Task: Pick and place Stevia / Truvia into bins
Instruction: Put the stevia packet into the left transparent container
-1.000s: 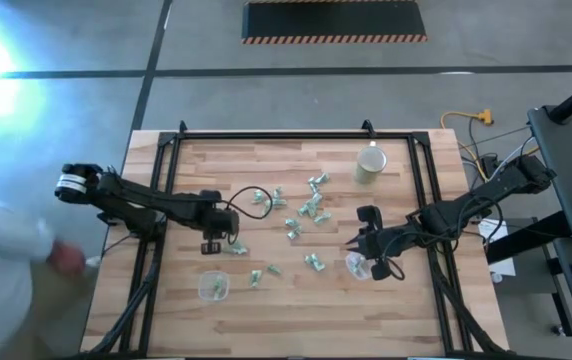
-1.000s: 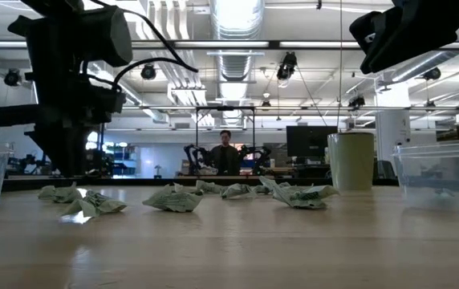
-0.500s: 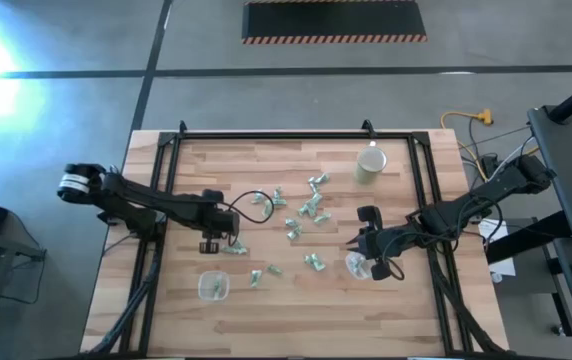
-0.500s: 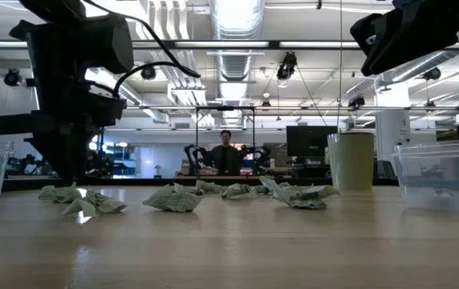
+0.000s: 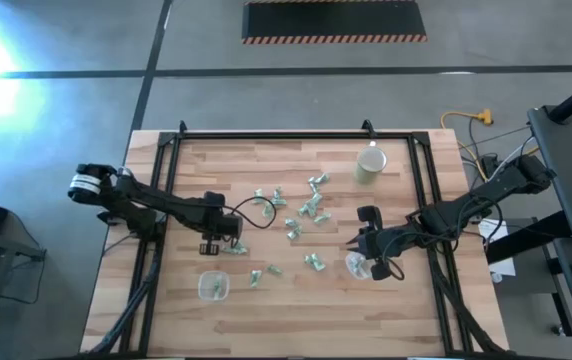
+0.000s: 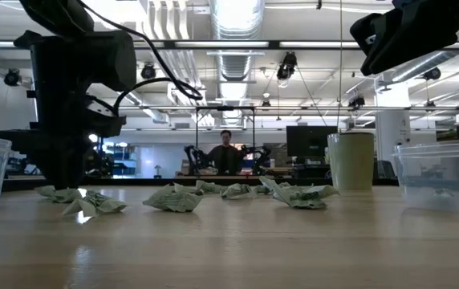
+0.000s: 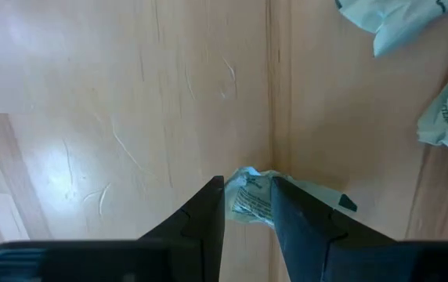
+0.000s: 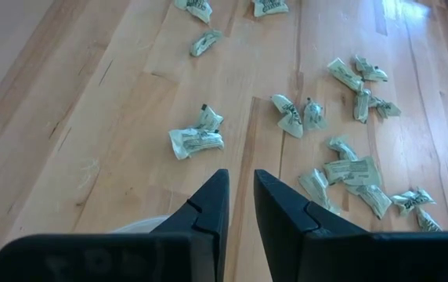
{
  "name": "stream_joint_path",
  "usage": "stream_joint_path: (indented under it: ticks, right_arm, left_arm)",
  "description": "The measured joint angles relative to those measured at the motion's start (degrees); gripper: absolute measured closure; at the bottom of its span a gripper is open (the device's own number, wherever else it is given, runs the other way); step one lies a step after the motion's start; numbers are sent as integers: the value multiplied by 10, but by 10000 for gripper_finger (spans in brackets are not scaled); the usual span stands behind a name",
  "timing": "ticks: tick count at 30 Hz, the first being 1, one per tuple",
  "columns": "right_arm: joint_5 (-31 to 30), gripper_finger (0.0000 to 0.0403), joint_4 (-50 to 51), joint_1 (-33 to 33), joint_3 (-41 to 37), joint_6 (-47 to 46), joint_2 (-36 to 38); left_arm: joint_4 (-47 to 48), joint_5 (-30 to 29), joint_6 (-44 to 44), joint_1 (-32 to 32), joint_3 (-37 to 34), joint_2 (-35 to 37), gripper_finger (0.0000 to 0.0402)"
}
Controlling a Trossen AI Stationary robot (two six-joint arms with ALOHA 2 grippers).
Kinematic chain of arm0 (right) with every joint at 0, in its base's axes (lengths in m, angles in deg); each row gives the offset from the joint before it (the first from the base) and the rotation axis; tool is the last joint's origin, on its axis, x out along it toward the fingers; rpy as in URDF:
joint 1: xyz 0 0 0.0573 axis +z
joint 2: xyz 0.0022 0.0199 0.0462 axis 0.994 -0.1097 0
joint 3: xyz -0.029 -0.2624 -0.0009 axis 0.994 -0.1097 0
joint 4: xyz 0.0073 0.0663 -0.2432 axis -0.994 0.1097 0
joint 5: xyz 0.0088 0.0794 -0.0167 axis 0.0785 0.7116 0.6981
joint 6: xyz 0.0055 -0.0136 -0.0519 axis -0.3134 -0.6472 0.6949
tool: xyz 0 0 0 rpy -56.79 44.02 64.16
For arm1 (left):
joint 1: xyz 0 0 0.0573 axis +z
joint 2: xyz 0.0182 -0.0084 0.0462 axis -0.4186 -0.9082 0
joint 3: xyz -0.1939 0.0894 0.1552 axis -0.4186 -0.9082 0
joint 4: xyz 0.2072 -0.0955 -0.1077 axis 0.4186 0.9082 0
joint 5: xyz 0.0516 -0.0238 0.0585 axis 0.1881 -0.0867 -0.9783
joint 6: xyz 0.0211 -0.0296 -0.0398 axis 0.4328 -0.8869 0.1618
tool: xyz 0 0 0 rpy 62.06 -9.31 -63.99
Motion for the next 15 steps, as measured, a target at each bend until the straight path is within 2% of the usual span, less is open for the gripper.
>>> stream_joint_path:
  ticks: [7,15]
  right_arm:
    - [0,351,0,0,0,-1,0]
    - [0,351,-1,0,0,-2,0]
  left_arm:
    - [-6,1,0,2,0,8,319]
    - [-13,2,0,4,-2,8,382]
